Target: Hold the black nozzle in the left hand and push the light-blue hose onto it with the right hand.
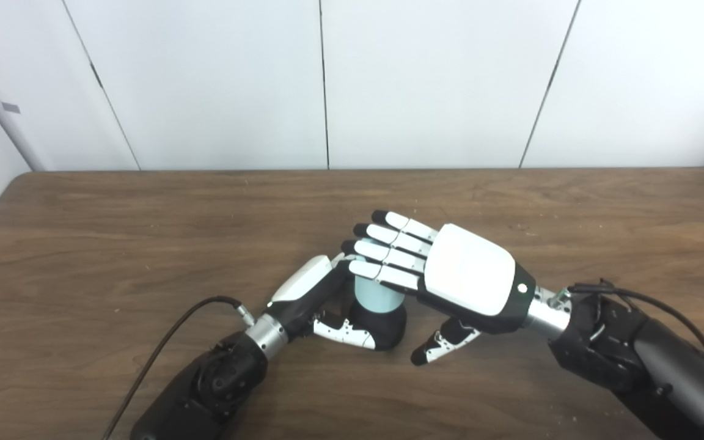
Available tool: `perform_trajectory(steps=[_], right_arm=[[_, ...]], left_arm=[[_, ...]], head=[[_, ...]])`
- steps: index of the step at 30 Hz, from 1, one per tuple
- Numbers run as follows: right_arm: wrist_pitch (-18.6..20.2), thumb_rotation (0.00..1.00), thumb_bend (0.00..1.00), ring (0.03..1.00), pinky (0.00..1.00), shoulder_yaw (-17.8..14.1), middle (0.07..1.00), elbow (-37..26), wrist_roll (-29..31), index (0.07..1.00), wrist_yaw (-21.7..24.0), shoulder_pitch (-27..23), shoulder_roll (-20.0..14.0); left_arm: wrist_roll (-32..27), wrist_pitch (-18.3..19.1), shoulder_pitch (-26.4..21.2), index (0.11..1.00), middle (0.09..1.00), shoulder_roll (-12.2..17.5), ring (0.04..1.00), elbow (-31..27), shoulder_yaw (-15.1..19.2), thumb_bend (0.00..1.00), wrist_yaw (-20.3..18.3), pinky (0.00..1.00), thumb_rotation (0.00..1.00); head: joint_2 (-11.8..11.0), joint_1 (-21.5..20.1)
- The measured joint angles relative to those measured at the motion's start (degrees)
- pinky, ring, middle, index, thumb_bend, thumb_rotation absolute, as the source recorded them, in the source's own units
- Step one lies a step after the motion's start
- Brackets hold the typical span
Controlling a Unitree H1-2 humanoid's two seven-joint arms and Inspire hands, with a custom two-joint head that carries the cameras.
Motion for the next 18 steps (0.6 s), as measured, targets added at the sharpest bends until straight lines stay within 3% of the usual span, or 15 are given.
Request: perform_trajectory(steps=[10,14,15,18], right_arm=[[-0.02,0.3,0.7,0.956,0.95,-0.19,0.924,-0.01,3.27,0.897,2.17,-0.3,-0.15],[-0.07,0.28,0.71,0.96,0.94,-1.99,0.977,-0.08,8.71,0.95,5.81,-0.11,0.07],[-0.03,0.27,0.72,0.99,0.98,-2.88,0.996,-0.08,10.08,0.982,6.66,0.32,0.32],[-0.24,0.29,0.74,0.998,1.0,-6.49,1.0,0.17,10.58,0.995,5.76,3.72,3.05]], left_arm=[[0.0,0.0,-0.01,0.457,0.795,-0.01,0.969,-0.02,0.03,0.58,-0.02,1.0,0.36],[0.0,0.0,-0.03,0.454,0.795,-0.02,0.969,-0.04,0.01,0.58,-0.04,1.0,0.36],[0.0,0.0,-0.04,0.453,0.795,-0.04,0.969,-0.04,0.0,0.58,-0.05,1.0,0.36],[0.0,0.0,-0.06,0.453,0.795,-0.06,0.969,-0.08,0.02,0.58,-0.08,1.0,0.36]], head=[[0.0,0.0],[-0.09,0.18],[-0.09,0.18],[-0.09,0.18]])
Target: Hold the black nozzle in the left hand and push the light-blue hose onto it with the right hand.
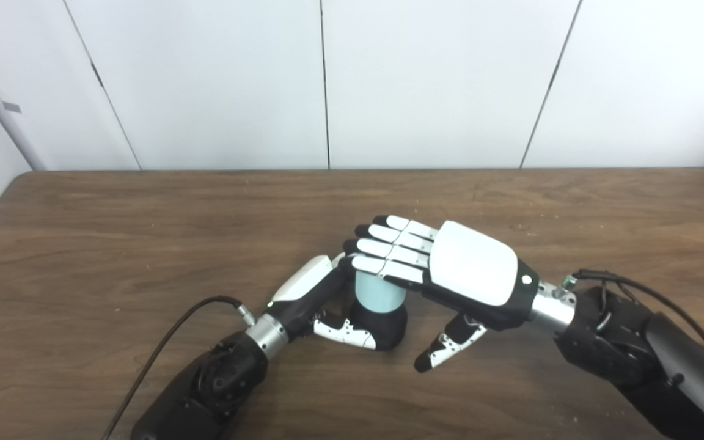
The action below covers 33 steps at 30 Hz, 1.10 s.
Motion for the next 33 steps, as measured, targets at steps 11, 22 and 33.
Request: perform_trajectory(steps=[11,22,33], right_arm=[[5.38,0.6,0.79,1.0,1.0,-14.31,1.0,-4.24,-1.51,1.0,-3.55,-2.17,12.46],[9.79,0.6,0.82,1.0,1.0,-21.49,1.0,-6.08,1.86,1.0,-3.79,-3.74,17.27],[15.95,0.7,0.82,1.0,1.0,-25.18,1.0,-7.61,9.0,1.0,-2.28,10.12,17.81]], left_arm=[[0.0,0.0,0.02,0.439,0.795,0.1,0.969,0.0,0.1,0.58,-0.02,1.0,0.36],[0.0,0.0,0.01,0.436,0.795,0.04,0.969,-0.01,0.04,0.58,-0.02,1.0,0.36],[-0.29,0.6,0.13,0.493,0.804,0.38,0.961,-0.8,0.49,0.52,-1.13,1.0,0.11]], head=[[0.0,-0.35],[0.0,-0.18],[-0.09,0.0]])
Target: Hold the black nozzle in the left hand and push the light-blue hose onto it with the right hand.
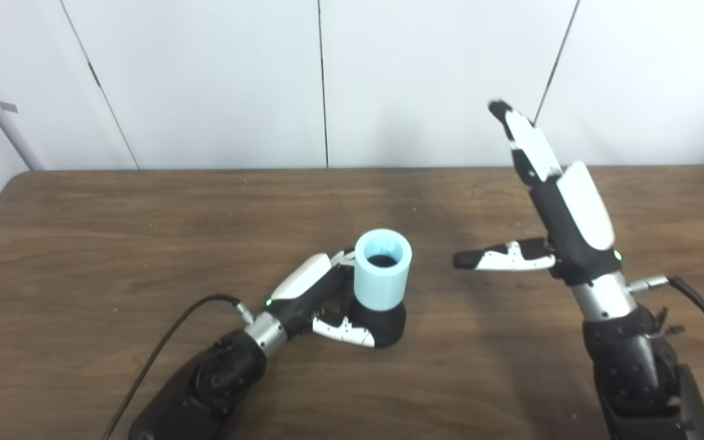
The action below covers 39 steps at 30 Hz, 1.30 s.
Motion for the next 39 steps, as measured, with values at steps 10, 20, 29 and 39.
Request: perform_trajectory(steps=[10,20,29,39], right_arm=[[8.06,0.67,0.79,1.0,1.0,-0.66,1.0,-4.07,1.59,1.0,0.48,5.27,5.59],[8.15,0.66,0.79,1.0,1.0,-1.19,1.0,-5.31,3.69,1.0,-1.47,11.0,7.68],[13.09,0.6,0.73,1.0,1.0,0.53,1.0,-7.91,13.59,1.0,-2.88,19.04,15.78],[13.42,0.54,0.68,0.995,0.95,3.86,1.0,-5.67,30.59,1.0,-1.51,21.28,17.45]], left_arm=[[0.62,-4.92,0.78,0.996,0.95,1.08,0.945,0.45,1.13,0.96,-0.41,1.0,0.41],[7.75,-14.24,3.46,1.0,0.999,-0.54,0.986,0.51,8.35,1.0,8.19,1.0,0.51],[5.42,-13.1,11.65,1.0,1.0,-3.31,0.993,-10.29,16.52,1.0,11.23,0.97,0.55],[-6.63,1.21,23.39,1.0,1.0,-9.02,0.949,-29.64,22.09,1.0,7.98,0.94,0.78]], head=[[-0.09,0.26],[-0.09,-0.09],[-1.41,0.35],[-1.5,0.62]])
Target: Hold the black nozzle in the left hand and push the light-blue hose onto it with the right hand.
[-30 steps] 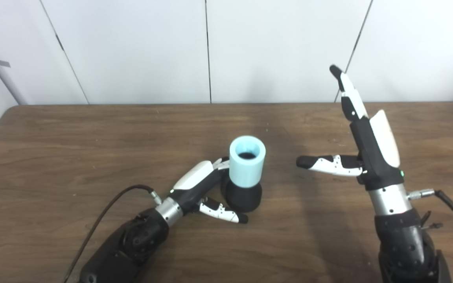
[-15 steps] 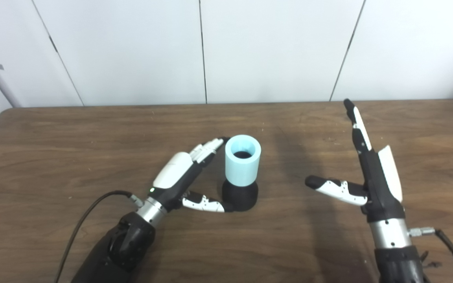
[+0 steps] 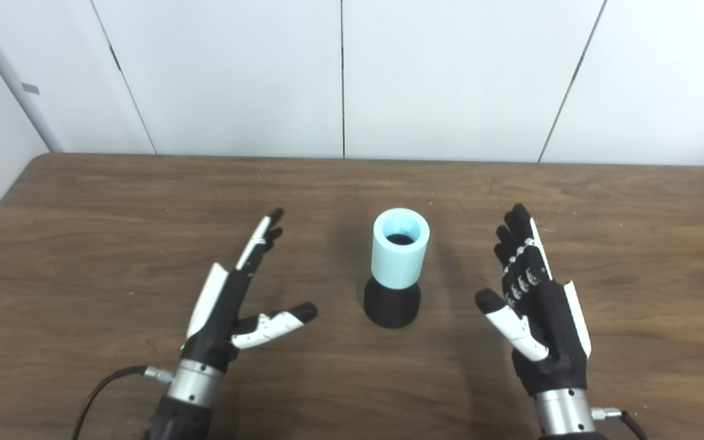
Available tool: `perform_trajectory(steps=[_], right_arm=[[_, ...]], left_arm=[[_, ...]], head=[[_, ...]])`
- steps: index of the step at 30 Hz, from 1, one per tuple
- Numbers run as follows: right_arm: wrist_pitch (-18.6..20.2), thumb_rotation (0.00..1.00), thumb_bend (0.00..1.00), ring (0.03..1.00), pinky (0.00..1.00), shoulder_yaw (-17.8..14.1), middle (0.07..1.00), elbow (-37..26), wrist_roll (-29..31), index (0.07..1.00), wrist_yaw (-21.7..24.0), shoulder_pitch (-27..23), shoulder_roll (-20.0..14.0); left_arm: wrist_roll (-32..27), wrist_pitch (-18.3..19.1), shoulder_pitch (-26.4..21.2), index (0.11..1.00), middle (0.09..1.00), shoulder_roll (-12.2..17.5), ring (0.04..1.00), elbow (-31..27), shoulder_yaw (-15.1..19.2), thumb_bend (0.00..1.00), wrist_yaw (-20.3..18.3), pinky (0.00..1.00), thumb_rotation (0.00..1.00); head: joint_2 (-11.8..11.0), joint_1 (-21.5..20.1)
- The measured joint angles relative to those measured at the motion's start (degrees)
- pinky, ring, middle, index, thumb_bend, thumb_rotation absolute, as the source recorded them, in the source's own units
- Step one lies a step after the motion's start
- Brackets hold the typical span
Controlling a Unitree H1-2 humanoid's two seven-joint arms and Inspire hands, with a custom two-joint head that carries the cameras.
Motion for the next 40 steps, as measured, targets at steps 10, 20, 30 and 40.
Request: perform_trajectory(steps=[10,20,30,40], right_arm=[[0.08,0.54,0.66,0.951,0.88,-2.28,0.985,5.58,1.63,0.981,0.18,-0.89,-0.97],[0.23,0.56,0.66,0.947,0.89,-3.44,0.979,8.35,-1.67,0.946,-0.51,-1.4,-1.28],[0.26,0.61,0.7,0.951,0.92,-2.83,0.973,8.26,-8.26,0.956,-1.12,-1.29,-1.26],[-2.27,0.69,0.69,0.969,0.88,-3.0,1.0,8.38,-3.55,1.0,-0.23,-1.3,-1.2]], left_arm=[[-12.67,10.41,2.44,1.0,1.0,-2.15,1.0,-3.6,-0.22,0.98,-2.07,1.0,0.87],[-27.02,23.54,2.35,1.0,1.0,-2.82,1.0,-4.13,0.49,0.94,-0.2,1.0,0.89],[-27.39,23.43,2.19,1.0,1.0,-2.8,1.0,-4.27,0.26,0.9,1.52,1.0,0.89],[-8.75,9.8,1.8,1.0,1.0,-2.32,1.0,-0.94,-3.82,0.92,2.39,1.0,0.89]], head=[[-1.32,-0.62],[-1.76,-0.62],[-1.41,-1.06],[-1.41,-1.06]])
